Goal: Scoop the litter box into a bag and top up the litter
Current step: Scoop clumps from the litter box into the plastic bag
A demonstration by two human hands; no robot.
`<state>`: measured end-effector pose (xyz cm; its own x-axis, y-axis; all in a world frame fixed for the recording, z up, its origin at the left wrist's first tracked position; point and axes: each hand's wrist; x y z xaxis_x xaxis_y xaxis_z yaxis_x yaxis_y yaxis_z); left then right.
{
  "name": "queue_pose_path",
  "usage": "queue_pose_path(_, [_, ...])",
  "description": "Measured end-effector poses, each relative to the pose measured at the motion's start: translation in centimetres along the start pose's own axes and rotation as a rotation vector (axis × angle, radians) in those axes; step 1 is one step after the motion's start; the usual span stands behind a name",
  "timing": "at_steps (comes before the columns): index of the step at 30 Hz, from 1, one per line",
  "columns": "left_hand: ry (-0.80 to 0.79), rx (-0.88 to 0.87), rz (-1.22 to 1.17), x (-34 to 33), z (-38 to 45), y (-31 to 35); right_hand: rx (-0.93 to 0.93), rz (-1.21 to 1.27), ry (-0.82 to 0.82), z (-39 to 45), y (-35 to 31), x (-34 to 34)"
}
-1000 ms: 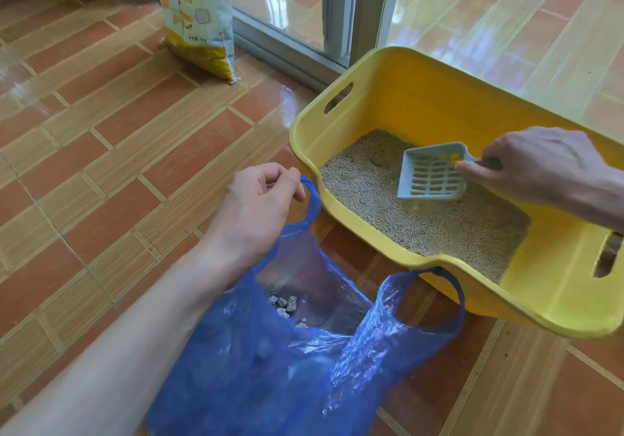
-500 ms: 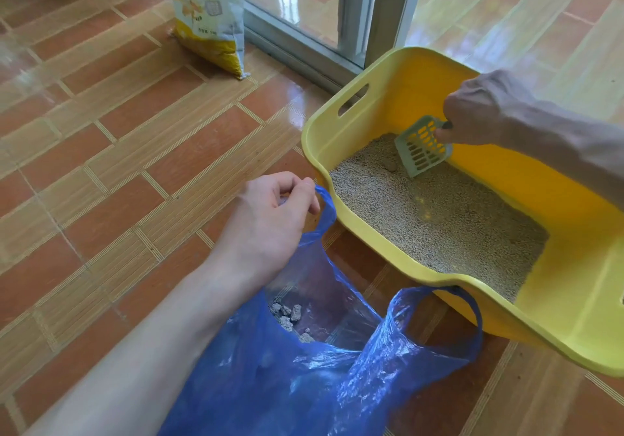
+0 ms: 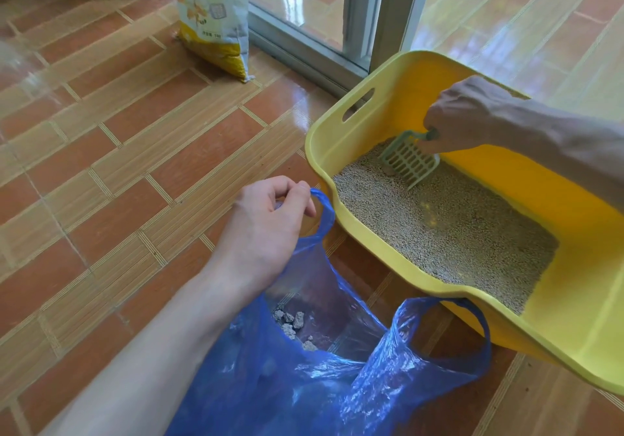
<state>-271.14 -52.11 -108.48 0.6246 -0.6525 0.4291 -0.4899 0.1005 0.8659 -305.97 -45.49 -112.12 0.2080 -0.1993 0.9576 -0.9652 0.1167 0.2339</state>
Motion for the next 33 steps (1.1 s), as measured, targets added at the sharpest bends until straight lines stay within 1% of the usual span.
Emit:
queue_pose_path(3, [0.015, 0.000, 0.016, 0.2, 0.0, 0.0, 0.028, 0.040, -0.017, 0.2, 0.4, -0.6])
queue_pose_path(7, [0.009, -0.014, 0.046, 0.0, -0.1, 0.0, 0.082, 0.021, 0.013, -0.4, 0.5, -0.6])
queue_pose_path(10, [0.012, -0.016, 0.026, 0.0, 0.0, 0.1, 0.075, 0.108, 0.058, -1.3, 0.2, -1.4])
queue_pose_path(13, [0.010, -0.012, 0.025, -0.1, 0.0, 0.0, 0.050, 0.214, 0.053, -2.1, -0.3, -1.9])
queue_pose_path(22, [-0.018, -0.041, 0.031, -0.2, 0.0, 0.1, -0.098, 0.461, 0.040, -5.1, -1.8, -3.7])
queue_pose_path(25, [-0.020, -0.050, 0.040, -0.6, 0.0, 0.4, -0.169, 0.577, 0.012, -6.3, -1.7, -4.5])
queue_pose_path(30, [-0.030, -0.060, 0.035, -1.6, 0.1, 0.9, -0.294, 0.738, -0.042, -8.4, -0.7, -3.9])
queue_pose_path(33, [-0.036, -0.068, 0.042, -1.8, 0.0, 1.1, -0.330, 0.769, -0.039, -9.6, -0.3, -3.9])
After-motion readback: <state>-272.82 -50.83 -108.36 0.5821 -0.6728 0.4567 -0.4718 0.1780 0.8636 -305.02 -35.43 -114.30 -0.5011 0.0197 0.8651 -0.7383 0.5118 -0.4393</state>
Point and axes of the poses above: each hand's wrist, its own z-axis towards the middle knuckle, its own x-axis out of the back of the hand, y = z × x, and after that the axes turned 7 degrees about z, right-handed
